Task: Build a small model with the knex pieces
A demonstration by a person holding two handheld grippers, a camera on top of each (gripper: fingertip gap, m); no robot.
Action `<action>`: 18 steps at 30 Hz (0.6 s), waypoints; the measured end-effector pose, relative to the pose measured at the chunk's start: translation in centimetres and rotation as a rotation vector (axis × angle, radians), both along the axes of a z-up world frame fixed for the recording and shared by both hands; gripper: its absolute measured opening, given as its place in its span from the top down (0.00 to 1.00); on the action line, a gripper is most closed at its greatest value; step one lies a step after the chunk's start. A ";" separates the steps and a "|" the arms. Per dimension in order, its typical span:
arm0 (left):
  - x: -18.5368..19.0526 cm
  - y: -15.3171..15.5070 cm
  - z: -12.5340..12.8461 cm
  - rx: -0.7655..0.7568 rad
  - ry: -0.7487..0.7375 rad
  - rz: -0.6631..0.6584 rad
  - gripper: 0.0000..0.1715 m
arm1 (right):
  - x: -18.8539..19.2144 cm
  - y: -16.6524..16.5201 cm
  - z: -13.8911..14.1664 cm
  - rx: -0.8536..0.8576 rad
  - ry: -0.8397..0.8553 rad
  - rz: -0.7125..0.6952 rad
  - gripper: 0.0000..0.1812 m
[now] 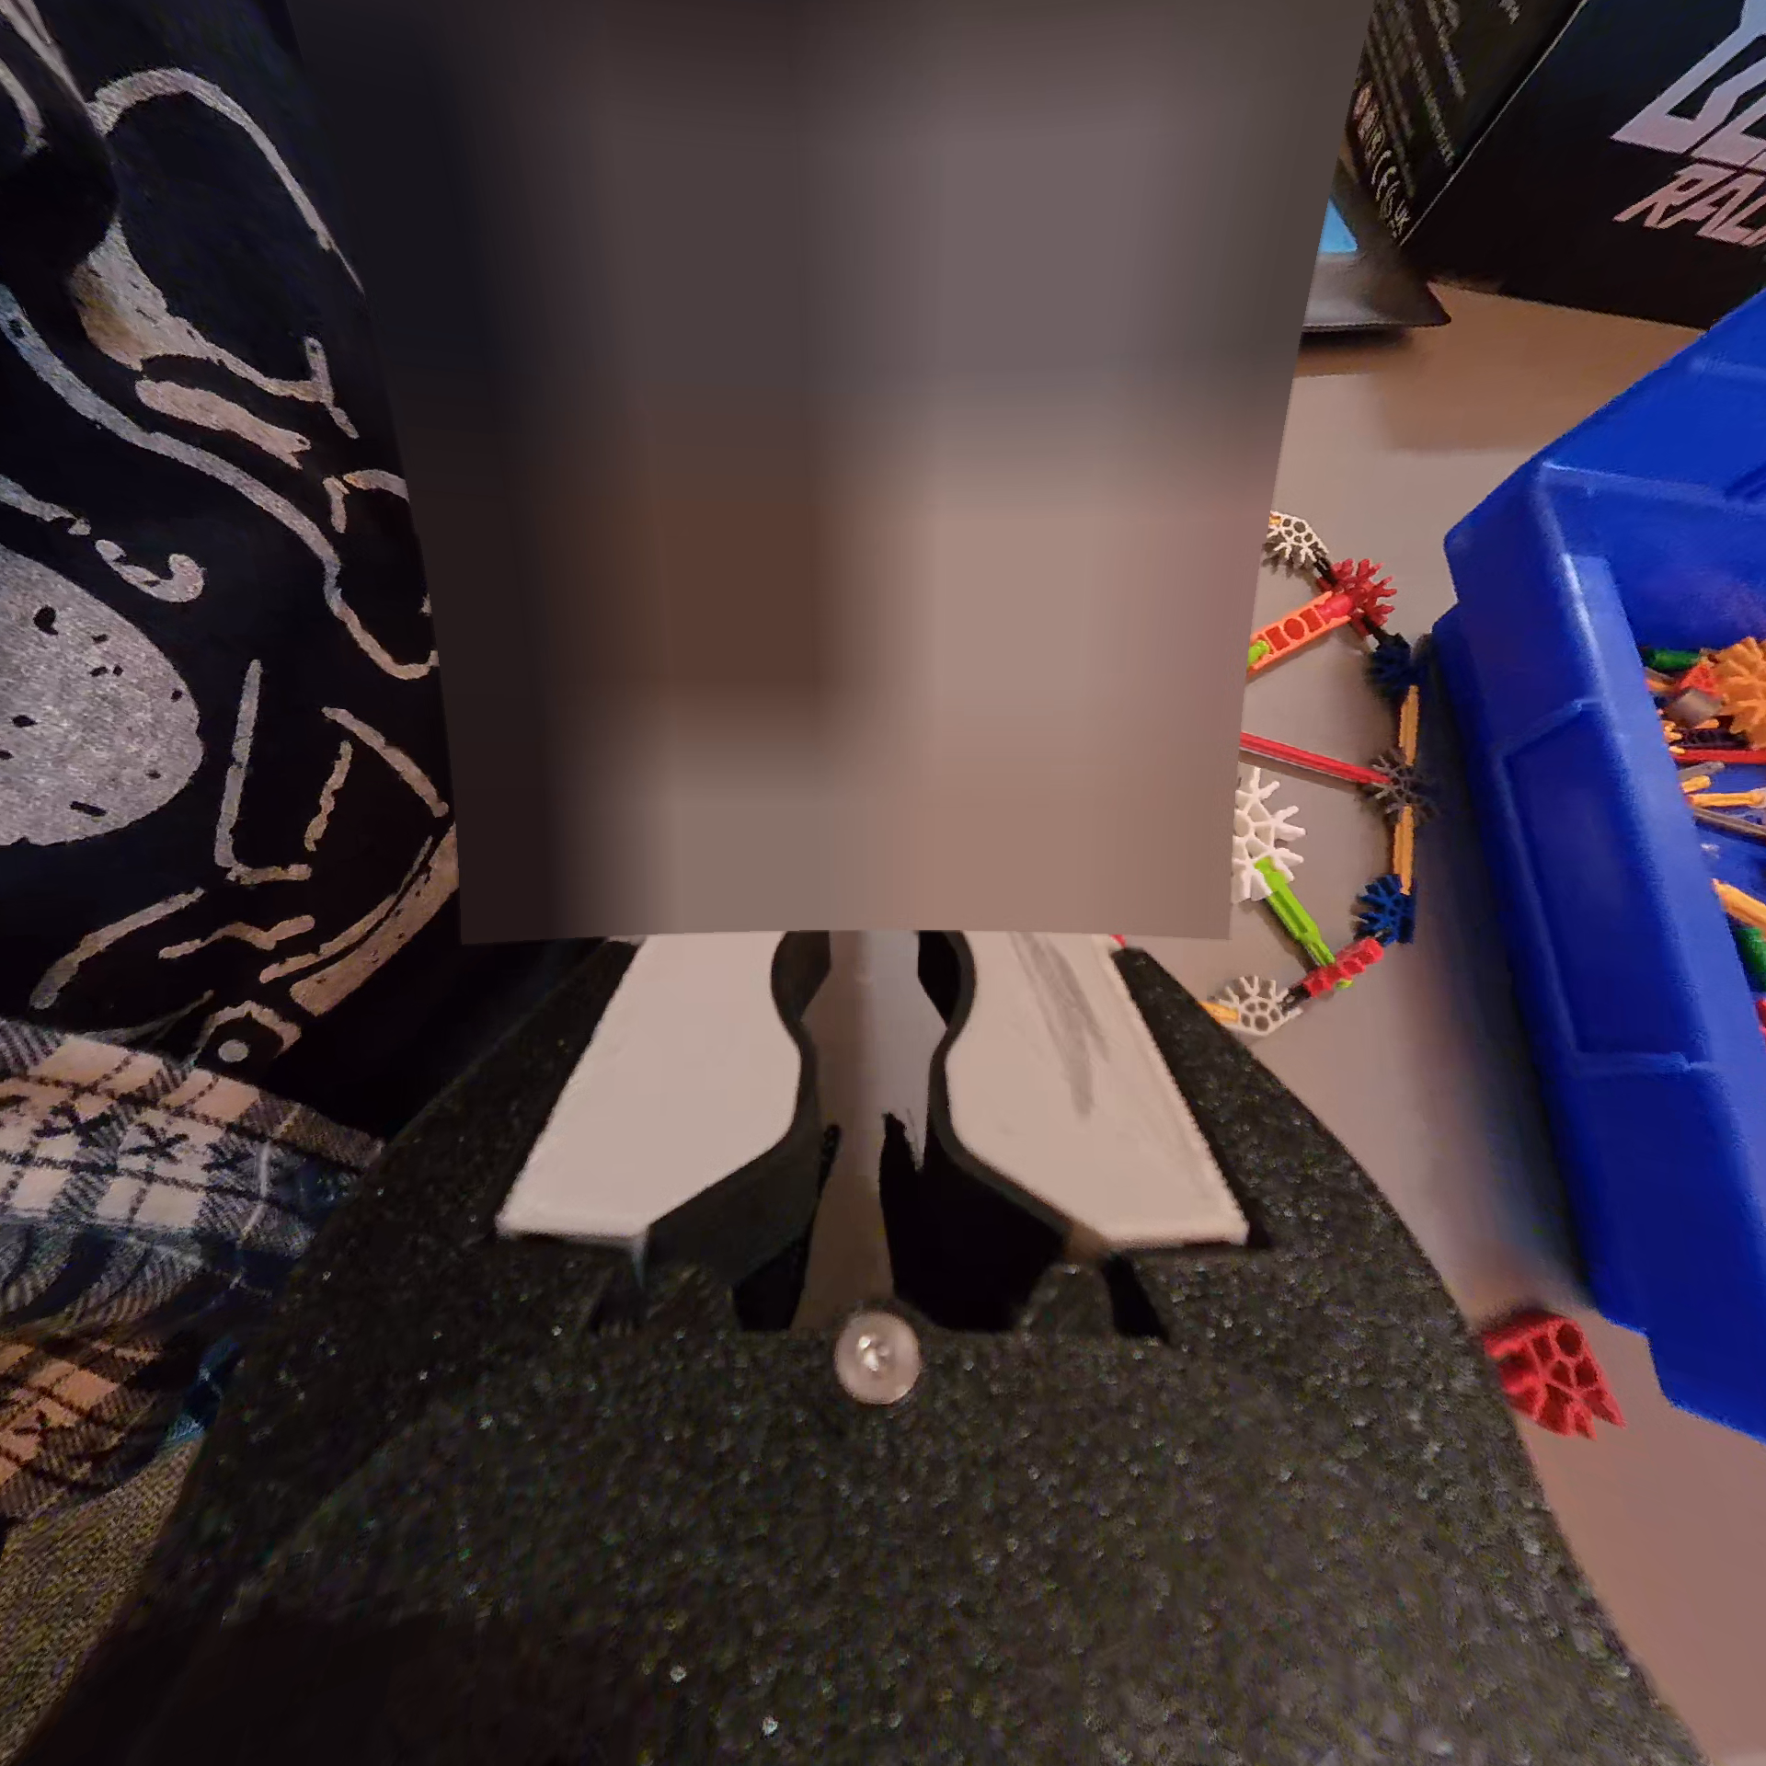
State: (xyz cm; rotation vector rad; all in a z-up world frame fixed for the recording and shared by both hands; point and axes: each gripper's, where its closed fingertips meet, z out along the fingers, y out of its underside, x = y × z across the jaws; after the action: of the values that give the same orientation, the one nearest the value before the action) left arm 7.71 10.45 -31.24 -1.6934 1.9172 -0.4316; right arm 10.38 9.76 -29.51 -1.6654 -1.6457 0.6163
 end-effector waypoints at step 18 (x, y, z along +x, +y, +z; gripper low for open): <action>0.4 0.3 -1.0 -0.082 0.032 0.070 0.92 | 3.1 0.0 1.0 0.006 0.087 -0.105 0.95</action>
State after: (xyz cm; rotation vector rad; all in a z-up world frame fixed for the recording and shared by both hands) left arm 8.11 10.78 -32.22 -1.8244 1.8801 -0.4649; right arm 13.51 9.79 -28.53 -1.6848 -1.4873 0.6221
